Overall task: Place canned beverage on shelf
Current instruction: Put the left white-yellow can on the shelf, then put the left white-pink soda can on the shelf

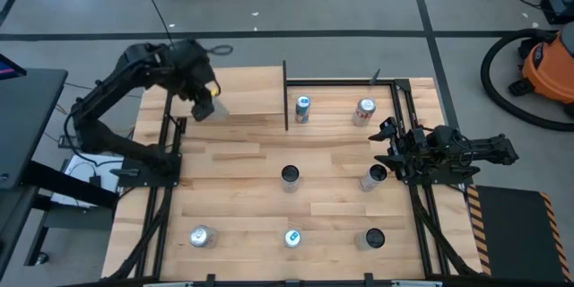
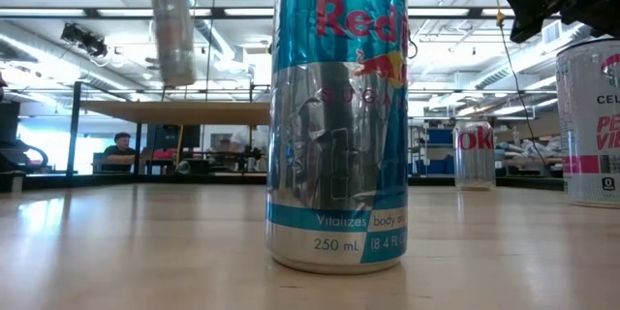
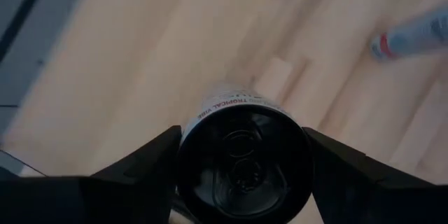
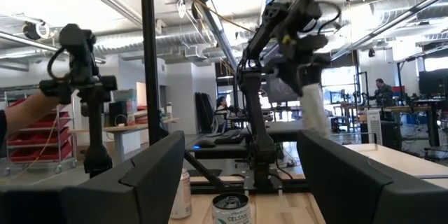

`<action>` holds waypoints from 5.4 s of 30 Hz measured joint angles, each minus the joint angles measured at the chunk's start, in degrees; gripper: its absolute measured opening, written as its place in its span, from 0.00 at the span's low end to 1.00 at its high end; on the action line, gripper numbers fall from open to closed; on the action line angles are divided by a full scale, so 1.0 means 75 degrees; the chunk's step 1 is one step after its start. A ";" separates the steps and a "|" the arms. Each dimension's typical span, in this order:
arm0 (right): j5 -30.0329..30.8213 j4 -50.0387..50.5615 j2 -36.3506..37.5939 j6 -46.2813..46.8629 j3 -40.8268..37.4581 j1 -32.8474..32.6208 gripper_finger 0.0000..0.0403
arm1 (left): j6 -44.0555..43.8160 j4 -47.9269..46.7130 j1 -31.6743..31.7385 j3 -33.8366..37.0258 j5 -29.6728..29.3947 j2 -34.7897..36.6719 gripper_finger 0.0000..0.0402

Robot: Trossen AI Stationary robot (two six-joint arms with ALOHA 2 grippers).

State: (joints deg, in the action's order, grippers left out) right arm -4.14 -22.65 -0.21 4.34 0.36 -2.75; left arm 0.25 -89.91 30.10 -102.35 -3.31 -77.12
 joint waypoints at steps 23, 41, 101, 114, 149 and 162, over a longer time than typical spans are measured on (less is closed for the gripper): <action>-0.0001 0.0000 0.0000 0.0002 0.0000 0.0000 0.71 | 0.1223 -0.0015 0.3627 -0.1229 -0.0078 -0.1318 0.66; 0.0000 0.0001 0.0000 -0.0001 0.0002 0.0001 0.71 | 0.1714 -0.0010 0.4751 -0.1172 0.0554 -0.1509 0.66; -0.0003 0.0000 0.0003 0.0001 0.0002 0.0001 0.71 | 0.1693 -0.0044 0.4736 -0.0795 0.0204 -0.1734 0.70; 0.0000 0.0000 0.0003 0.0002 -0.0001 -0.0001 0.71 | 0.1930 -0.0004 0.4734 -0.0804 0.0256 -0.1731 0.74; 0.0000 0.0000 0.0003 0.0002 0.0002 0.0001 0.71 | 0.2279 0.0411 0.4734 -0.0815 -0.0008 -0.1714 0.75; -0.0003 0.0000 0.0003 -0.0001 0.0001 0.0001 0.71 | 0.2258 0.0520 0.4652 -0.0821 -0.0009 -0.1348 0.75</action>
State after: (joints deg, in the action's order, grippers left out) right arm -4.16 -22.65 -0.19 4.34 0.37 -2.74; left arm 17.19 -86.01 64.99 -108.51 -3.38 -87.23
